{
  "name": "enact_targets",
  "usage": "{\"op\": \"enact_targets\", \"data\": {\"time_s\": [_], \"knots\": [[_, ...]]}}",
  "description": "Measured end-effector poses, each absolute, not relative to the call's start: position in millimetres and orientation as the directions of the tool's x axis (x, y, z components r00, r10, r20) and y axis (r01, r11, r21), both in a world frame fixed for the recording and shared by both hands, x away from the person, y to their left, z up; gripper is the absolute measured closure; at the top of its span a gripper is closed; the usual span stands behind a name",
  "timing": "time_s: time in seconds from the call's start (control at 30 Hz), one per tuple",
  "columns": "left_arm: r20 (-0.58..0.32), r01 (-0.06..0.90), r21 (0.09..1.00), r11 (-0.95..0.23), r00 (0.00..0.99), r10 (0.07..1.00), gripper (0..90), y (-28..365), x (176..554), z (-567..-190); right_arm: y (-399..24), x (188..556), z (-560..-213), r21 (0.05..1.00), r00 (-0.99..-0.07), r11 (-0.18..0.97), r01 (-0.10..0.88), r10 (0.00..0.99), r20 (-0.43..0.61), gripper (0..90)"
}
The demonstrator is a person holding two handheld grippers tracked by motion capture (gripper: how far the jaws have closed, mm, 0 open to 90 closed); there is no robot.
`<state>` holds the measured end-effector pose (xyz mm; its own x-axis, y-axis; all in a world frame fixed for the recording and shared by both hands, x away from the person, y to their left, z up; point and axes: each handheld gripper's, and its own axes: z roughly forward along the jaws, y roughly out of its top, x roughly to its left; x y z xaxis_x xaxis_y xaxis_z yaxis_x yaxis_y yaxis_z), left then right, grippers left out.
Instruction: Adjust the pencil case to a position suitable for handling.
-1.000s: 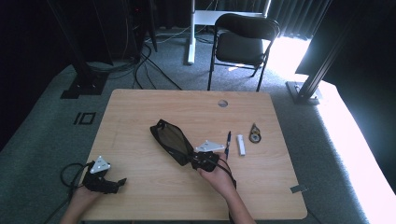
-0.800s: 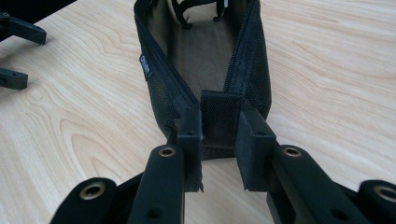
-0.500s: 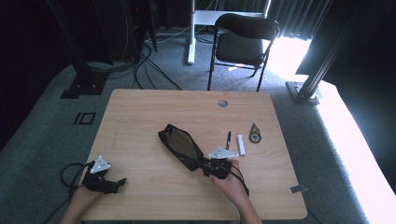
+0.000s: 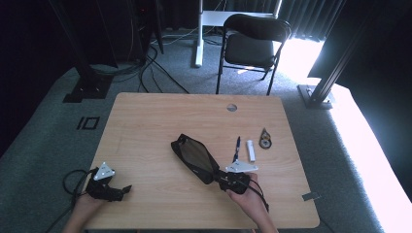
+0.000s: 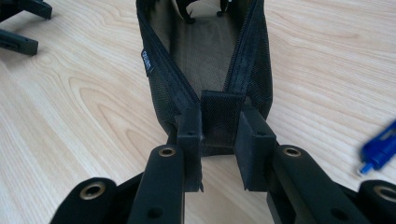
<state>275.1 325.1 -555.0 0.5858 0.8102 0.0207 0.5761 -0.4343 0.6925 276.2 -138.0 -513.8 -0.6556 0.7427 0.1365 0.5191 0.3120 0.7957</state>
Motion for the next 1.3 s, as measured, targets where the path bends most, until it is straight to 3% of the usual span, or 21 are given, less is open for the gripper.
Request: {"op": "enact_targets", "data": {"time_s": [1.3], "knots": [[0.02,0.578,0.692,-0.432,0.582,0.813,1.2,325.3,275.2,-555.0,-199.0,228.4,-512.6,0.792,-0.594,0.256,0.555,0.788,0.161,72.1]]}}
